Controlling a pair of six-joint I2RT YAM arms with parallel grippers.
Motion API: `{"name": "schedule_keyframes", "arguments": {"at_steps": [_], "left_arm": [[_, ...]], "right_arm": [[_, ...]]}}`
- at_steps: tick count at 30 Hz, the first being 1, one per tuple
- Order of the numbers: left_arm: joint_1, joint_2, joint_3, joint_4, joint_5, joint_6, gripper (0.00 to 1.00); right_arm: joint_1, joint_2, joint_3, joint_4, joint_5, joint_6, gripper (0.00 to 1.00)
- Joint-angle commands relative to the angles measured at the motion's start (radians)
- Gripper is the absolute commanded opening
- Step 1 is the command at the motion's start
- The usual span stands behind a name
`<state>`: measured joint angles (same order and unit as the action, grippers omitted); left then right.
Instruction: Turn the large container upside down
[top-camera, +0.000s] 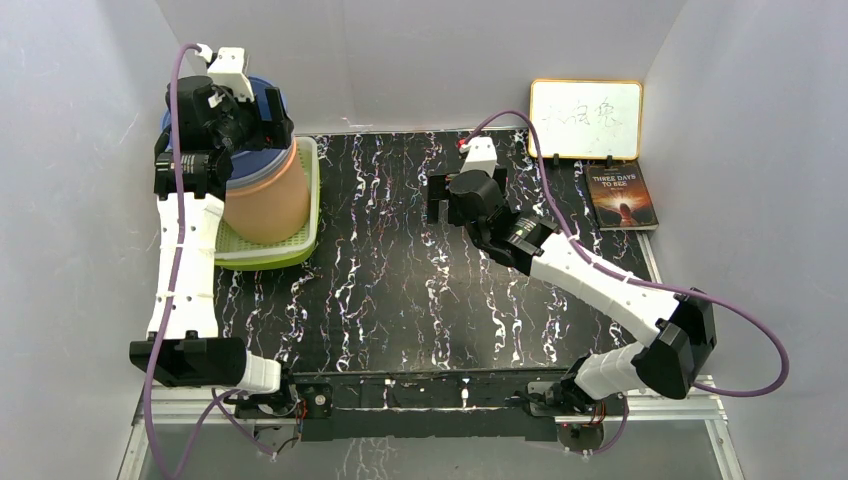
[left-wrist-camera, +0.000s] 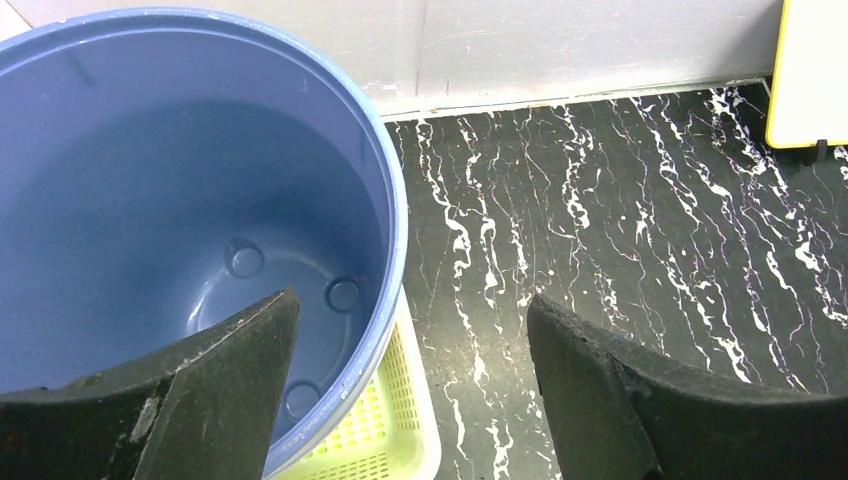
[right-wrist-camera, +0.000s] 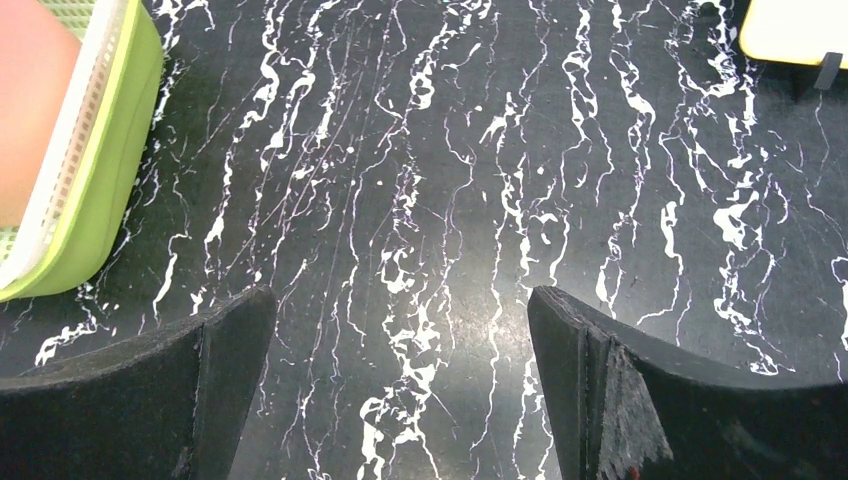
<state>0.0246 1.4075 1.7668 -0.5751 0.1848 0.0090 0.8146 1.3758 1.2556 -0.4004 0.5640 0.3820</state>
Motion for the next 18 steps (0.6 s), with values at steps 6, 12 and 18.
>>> {"name": "schedule_keyframes", "arguments": {"at_steps": [6,12,18], "left_arm": [[0.005,0.007,0.033,-0.02,0.024,0.034,0.83],[0.005,0.028,0.054,-0.026,0.017,0.038,0.81],[0.005,0.069,0.056,-0.035,0.015,0.063,0.78]], "right_arm": [[0.004,-0.085,-0.032,0.157,-0.078,-0.143,0.98],[0.004,-0.086,-0.038,0.142,-0.043,-0.143,0.98],[0.004,-0.09,-0.072,0.134,-0.042,-0.13,0.98]]}}
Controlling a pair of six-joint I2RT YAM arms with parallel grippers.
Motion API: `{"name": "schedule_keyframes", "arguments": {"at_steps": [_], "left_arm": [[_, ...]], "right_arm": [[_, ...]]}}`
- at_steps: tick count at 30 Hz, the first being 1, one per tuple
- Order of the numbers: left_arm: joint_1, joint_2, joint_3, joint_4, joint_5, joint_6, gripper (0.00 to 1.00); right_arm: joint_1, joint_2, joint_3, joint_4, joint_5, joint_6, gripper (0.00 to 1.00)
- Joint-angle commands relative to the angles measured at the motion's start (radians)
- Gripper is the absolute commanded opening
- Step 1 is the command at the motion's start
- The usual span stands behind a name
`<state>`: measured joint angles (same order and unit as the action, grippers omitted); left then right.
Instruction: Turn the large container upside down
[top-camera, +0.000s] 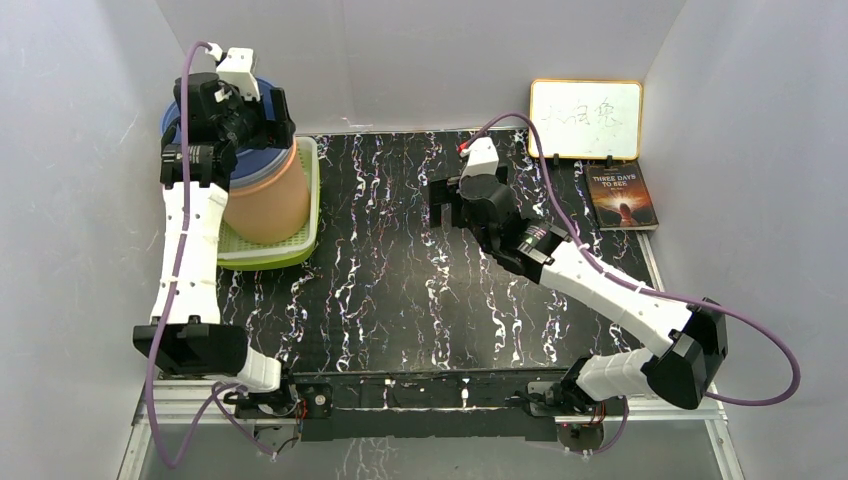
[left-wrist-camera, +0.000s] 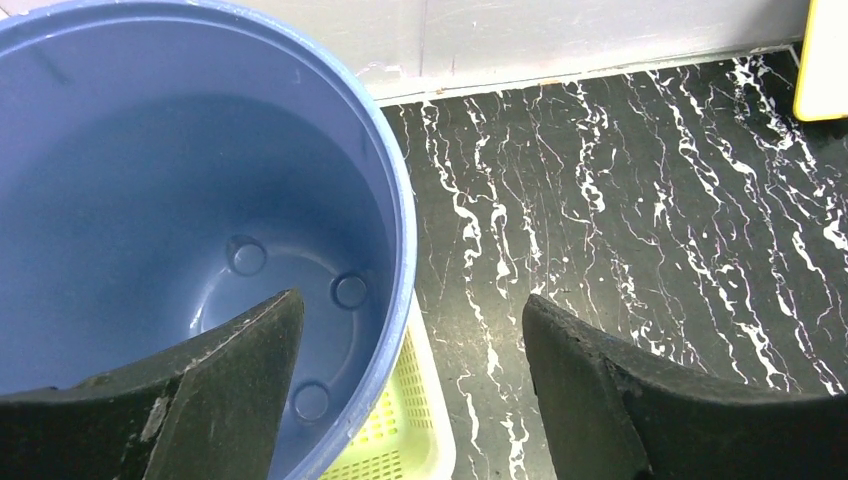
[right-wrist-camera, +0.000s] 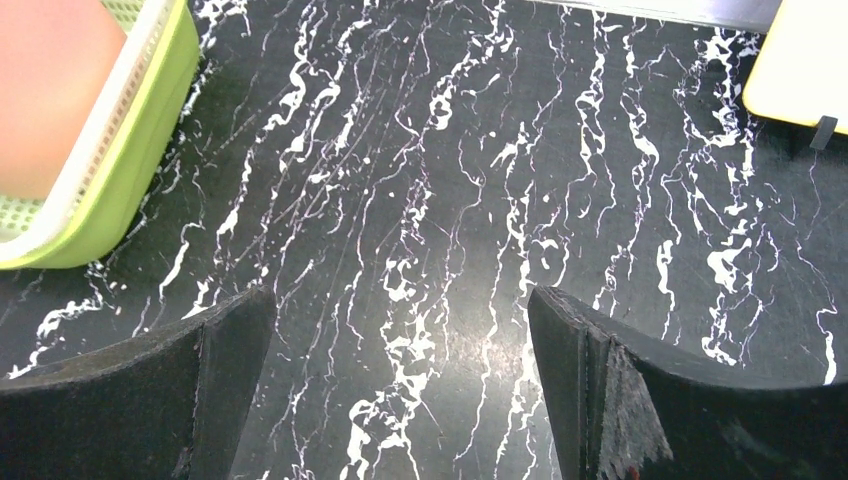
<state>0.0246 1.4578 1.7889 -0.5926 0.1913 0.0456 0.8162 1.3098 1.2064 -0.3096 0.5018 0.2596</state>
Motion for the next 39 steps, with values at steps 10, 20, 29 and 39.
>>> {"name": "schedule_keyframes", "arguments": {"at_steps": [10,20,29,39], "left_arm": [[0.005,0.03,-0.011,0.052,-0.102,0.04,0.77],[0.005,0.083,-0.05,0.064,-0.168,0.072,0.68],[0.005,0.081,-0.085,0.066,-0.174,0.076,0.54],[0.004,0.061,-0.085,0.025,-0.196,0.055,0.0]], "right_arm": [[0.003,-0.004,-0.065,0.06,0.007,-0.008,0.98],[0.003,0.006,-0.097,0.067,0.023,-0.015,0.98],[0.001,0.028,-0.102,0.081,0.028,-0.023,0.98],[0.001,0.048,-0.093,0.084,0.036,-0.031,0.98]]}}
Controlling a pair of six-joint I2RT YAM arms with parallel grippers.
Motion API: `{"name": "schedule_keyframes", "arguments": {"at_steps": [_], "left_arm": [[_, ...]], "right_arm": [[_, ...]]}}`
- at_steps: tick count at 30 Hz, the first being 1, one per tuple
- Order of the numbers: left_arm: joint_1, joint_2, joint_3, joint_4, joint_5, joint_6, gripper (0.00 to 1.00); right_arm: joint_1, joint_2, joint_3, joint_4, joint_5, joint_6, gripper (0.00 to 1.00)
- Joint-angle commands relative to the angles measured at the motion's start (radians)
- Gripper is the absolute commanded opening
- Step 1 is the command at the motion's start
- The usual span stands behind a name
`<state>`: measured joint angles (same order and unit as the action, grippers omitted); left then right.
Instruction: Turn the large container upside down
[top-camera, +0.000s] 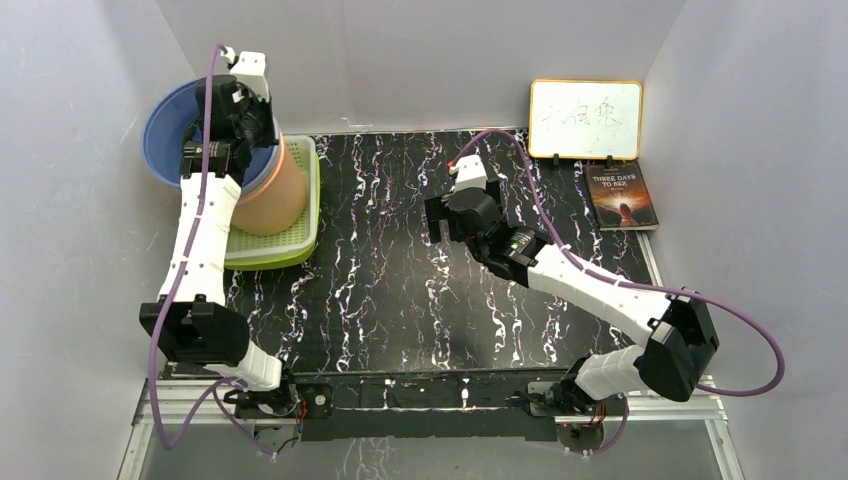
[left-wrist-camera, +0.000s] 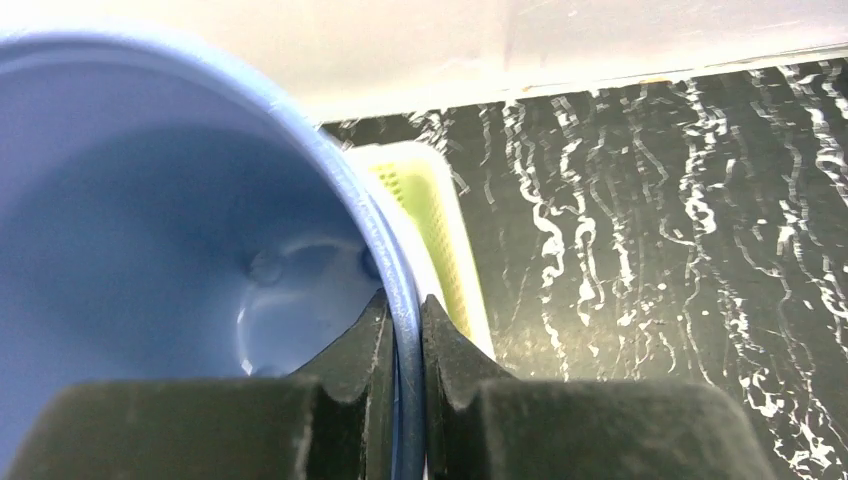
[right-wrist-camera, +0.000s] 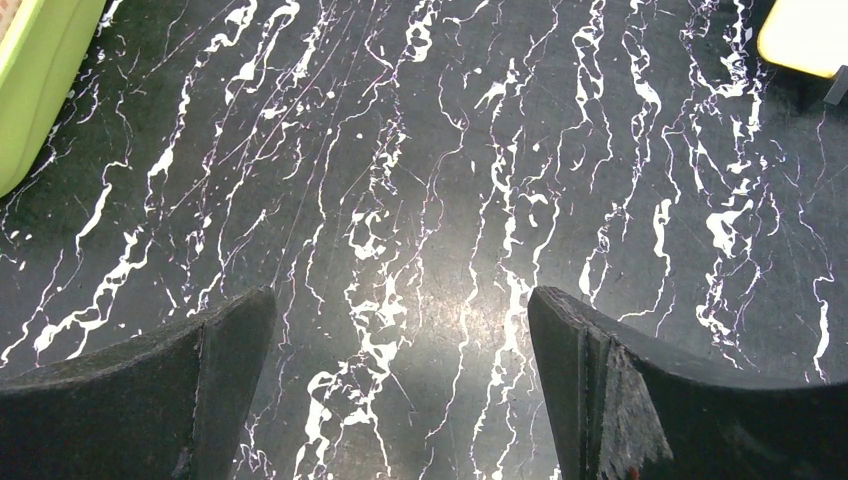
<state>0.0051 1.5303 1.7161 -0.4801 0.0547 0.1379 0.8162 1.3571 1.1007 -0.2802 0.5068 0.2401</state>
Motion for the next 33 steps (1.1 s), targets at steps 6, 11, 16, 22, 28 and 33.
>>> {"name": "schedule_keyframes", "arguments": {"at_steps": [6,11,16,22,28,33], "left_arm": [[0.02,-0.032,0.035,-0.08,-0.144,-0.06,0.0],[0.003,-0.042,0.169,-0.082,-0.245,-0.062,0.0],[-0.01,-0.052,0.331,-0.074,-0.304,-0.058,0.0],[-0.015,-0.015,0.512,-0.138,-0.31,-0.047,0.0],[-0.023,-0.011,0.416,-0.128,-0.346,-0.004,0.0],[-0.083,0.054,0.368,-0.189,-0.458,0.074,0.0]], "right_arm": [[-0.003,0.004,0.005,0.055,0.031,-0.013,0.98],[-0.005,0.012,-0.001,0.057,0.026,-0.006,0.98],[-0.005,0.023,-0.004,0.059,0.019,0.0,0.98],[-0.005,0.03,-0.004,0.061,0.016,0.004,0.98],[-0.005,0.031,-0.013,0.064,0.005,0.021,0.98],[-0.005,0.028,-0.021,0.059,0.003,0.022,0.98]]}}
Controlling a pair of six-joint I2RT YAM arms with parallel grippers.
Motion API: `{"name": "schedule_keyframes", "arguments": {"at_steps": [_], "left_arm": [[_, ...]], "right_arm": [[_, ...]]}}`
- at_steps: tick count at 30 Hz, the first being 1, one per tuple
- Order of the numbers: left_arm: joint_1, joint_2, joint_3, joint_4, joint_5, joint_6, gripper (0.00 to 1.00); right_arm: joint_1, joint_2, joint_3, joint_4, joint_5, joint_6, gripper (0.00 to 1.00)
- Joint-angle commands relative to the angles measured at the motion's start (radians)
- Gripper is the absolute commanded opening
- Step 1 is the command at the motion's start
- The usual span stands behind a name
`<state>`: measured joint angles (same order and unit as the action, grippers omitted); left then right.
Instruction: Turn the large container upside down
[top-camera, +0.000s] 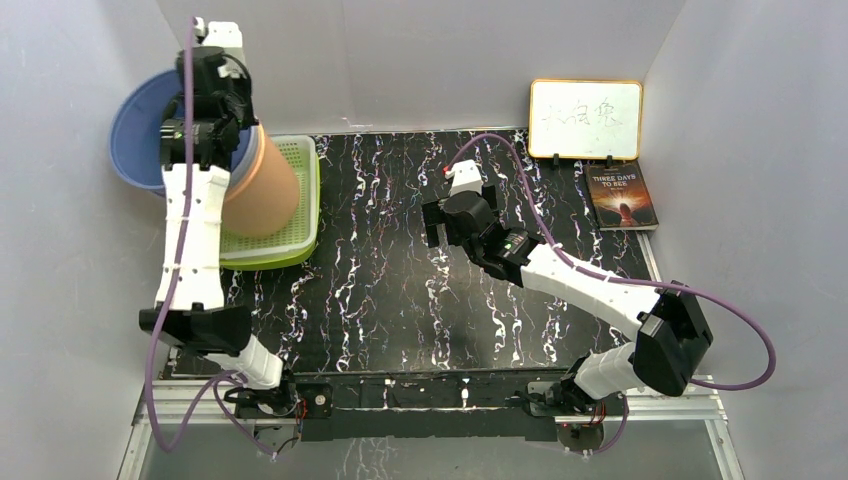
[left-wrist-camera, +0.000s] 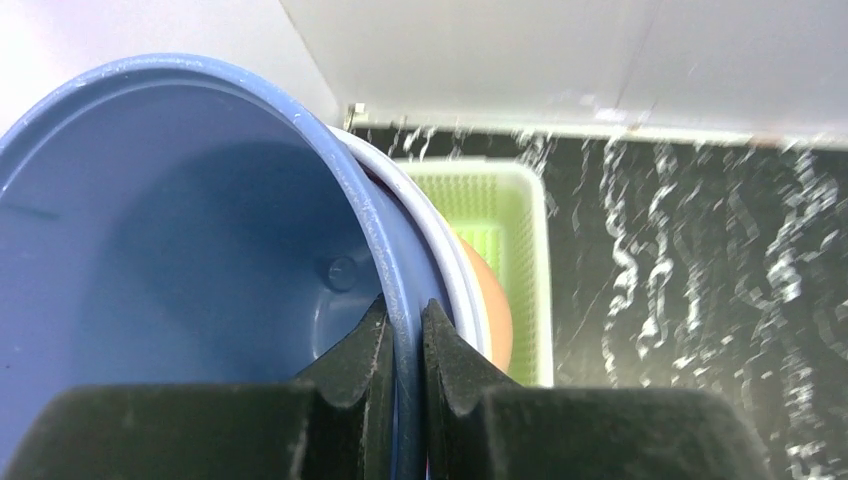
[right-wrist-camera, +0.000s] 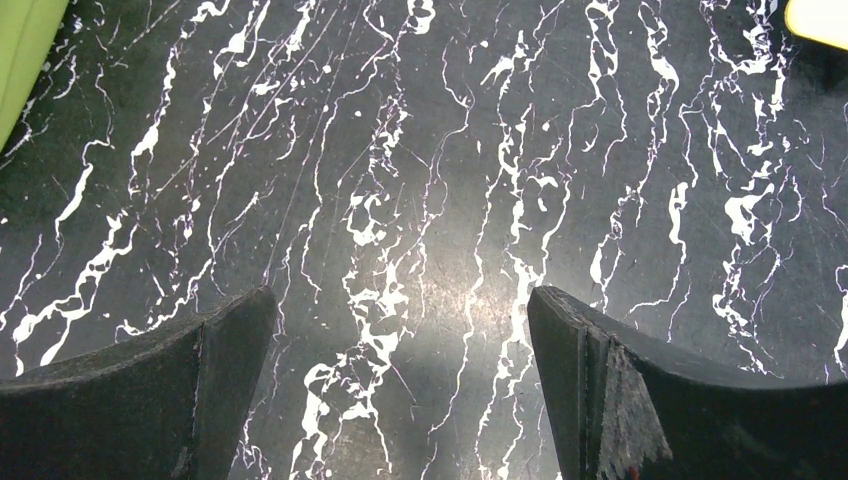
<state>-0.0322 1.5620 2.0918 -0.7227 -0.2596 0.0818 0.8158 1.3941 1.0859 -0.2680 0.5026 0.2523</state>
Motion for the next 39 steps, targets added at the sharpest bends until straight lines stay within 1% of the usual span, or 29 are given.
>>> {"name": "schedule_keyframes", "arguments": {"at_steps": [1,3,7,11,13,14,15,17,19,21,24,27,30,33,36,38,39], "left_arm": [[-0.065,0.031,-0.016,0.056,-0.18,0.15,0.0],[-0.101,0.043,-0.017,0.059,-0.238,0.173,0.0],[-0.18,0.056,0.013,0.059,-0.306,0.193,0.0],[-0.257,0.018,0.01,0.101,-0.377,0.208,0.0],[-0.303,-0.02,-0.014,0.153,-0.419,0.227,0.0],[-0.317,-0.044,-0.074,0.211,-0.43,0.254,0.0],[-0.32,-0.055,-0.101,0.251,-0.451,0.283,0.0],[-0.37,-0.035,-0.065,0.222,-0.553,0.318,0.0],[-0.416,-0.06,-0.11,0.304,-0.592,0.376,0.0],[-0.433,-0.072,-0.136,0.386,-0.626,0.444,0.0],[-0.449,-0.044,-0.095,0.385,-0.671,0.488,0.0],[-0.452,-0.041,-0.106,0.412,-0.674,0.508,0.0],[-0.456,-0.015,-0.065,0.359,-0.685,0.483,0.0],[-0.493,-0.008,0.017,0.348,-0.709,0.483,0.0],[-0.547,-0.007,0.051,0.433,-0.766,0.584,0.0],[-0.565,-0.013,0.036,0.5,-0.794,0.66,0.0],[-0.567,-0.019,0.025,0.51,-0.796,0.673,0.0]], "right_arm": [[-0.004,-0.011,-0.006,0.045,0.012,0.009,0.98],[-0.004,-0.015,-0.008,0.044,0.017,0.007,0.98],[-0.005,-0.02,-0.013,0.046,0.01,0.007,0.98],[-0.008,-0.017,-0.015,0.049,-0.012,0.007,0.98],[-0.007,-0.015,-0.012,0.053,-0.021,0.006,0.98],[-0.007,-0.014,-0.011,0.058,-0.026,0.006,0.98],[-0.007,-0.012,-0.01,0.064,-0.031,0.007,0.98],[-0.007,-0.006,0.001,0.066,-0.047,0.006,0.98],[-0.009,0.001,0.007,0.071,-0.064,0.008,0.98],[-0.009,0.009,0.013,0.084,-0.08,0.009,0.98],[-0.009,0.018,0.03,0.082,-0.101,0.012,0.98],[-0.011,0.016,0.03,0.116,-0.123,0.019,0.98],[-0.017,-0.001,0.029,0.192,-0.184,0.051,0.98],[-0.024,-0.017,0.028,0.269,-0.248,0.091,0.98],[-0.027,-0.002,0.043,0.299,-0.278,0.103,0.98],[-0.027,0.018,0.053,0.29,-0.29,0.109,0.98],[-0.028,0.026,0.052,0.288,-0.296,0.113,0.98]]}}
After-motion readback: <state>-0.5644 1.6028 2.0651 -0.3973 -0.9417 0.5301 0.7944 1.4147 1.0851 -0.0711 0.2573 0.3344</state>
